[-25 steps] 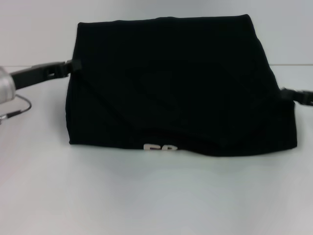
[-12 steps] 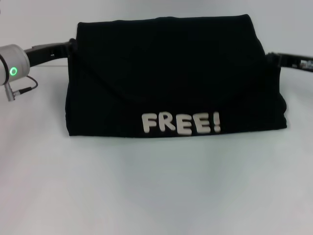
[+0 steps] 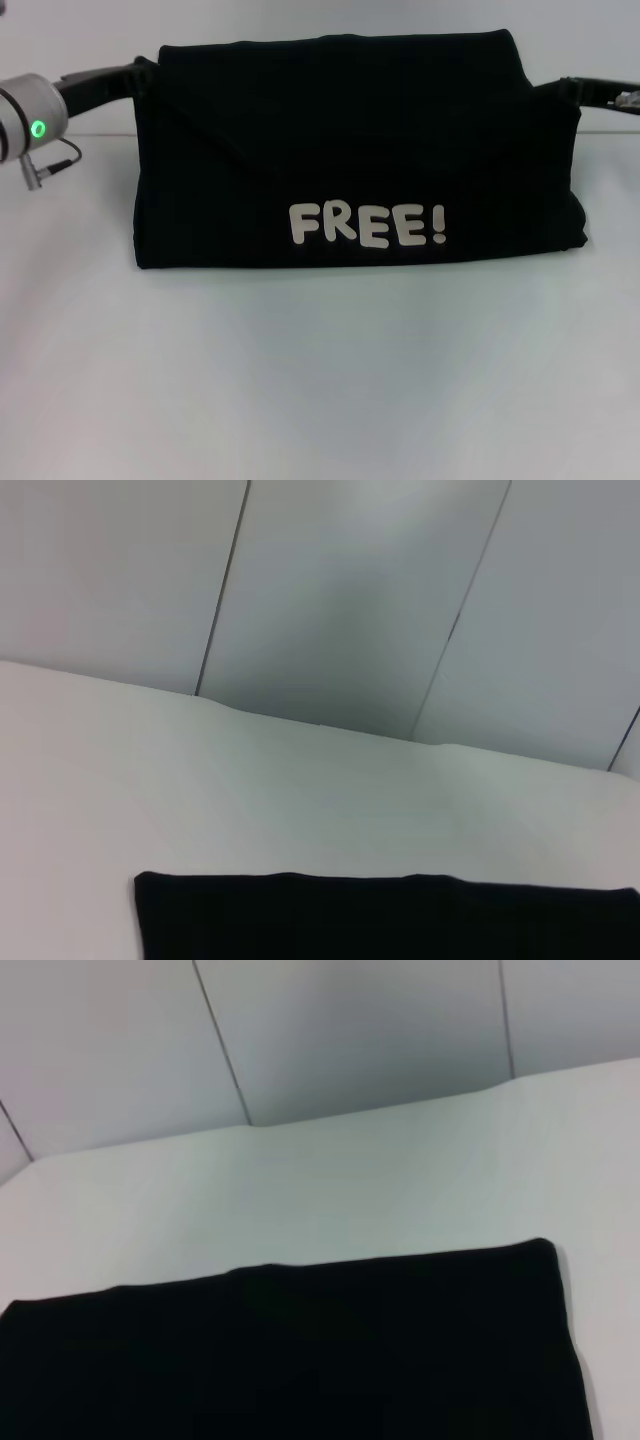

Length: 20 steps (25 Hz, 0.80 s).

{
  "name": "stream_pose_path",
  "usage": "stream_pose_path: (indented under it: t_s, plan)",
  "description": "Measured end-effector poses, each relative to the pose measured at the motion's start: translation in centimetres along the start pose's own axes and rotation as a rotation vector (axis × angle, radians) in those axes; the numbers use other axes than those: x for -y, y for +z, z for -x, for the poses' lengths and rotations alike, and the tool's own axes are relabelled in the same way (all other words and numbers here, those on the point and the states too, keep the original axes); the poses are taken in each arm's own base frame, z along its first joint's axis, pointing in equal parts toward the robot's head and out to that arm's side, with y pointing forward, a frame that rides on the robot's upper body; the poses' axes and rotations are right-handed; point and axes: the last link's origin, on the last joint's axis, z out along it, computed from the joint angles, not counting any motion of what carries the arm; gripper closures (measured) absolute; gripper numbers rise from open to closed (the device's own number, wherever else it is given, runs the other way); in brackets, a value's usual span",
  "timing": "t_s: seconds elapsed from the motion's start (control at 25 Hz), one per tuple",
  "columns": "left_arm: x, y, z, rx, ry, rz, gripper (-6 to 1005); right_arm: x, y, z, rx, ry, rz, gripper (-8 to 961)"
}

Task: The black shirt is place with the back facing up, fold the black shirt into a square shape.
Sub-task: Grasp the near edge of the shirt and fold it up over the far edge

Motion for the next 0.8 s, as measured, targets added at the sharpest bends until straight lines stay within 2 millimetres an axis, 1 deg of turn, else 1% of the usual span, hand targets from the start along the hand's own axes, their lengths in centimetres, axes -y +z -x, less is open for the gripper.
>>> stream_pose_path:
  t_s: [0.16, 0.32, 0.36, 0.48, 0.64, 0.76, 0.8]
  plan:
    - [-0.3, 0.6, 1.5, 0.013, 0.028, -0.032, 892, -0.3, 0.5, -1.1, -0.016, 0.009, -0.024, 799]
    - [-0.8, 1.1, 3.2, 0.031, 0.068, -0.077, 884, -0.9, 1.0, -2.4, -0.029, 0.01, -0.04, 794]
    - [-0.9, 1.3, 3.6, 0.036, 0.075, -0.095, 882, -0.9, 1.0, -2.4, -0.029, 0.01, -0.04, 792]
    - [-1.1, 1.4, 4.4, 0.044, 0.101, -0.122, 876, -1.2, 1.0, -3.0, -0.036, 0.015, -0.038, 788]
    - [-1.3, 1.5, 4.7, 0.05, 0.108, -0.124, 867, -1.2, 1.0, -3.2, -0.039, 0.016, -0.039, 783]
    - [-1.0, 1.5, 4.9, 0.068, 0.115, -0.148, 861, -1.0, 1.0, -3.1, -0.035, 0.009, -0.048, 595]
    - [-0.9, 1.5, 5.0, 0.075, 0.118, -0.162, 822, -0.9, 1.0, -3.1, -0.034, 0.009, -0.053, 578]
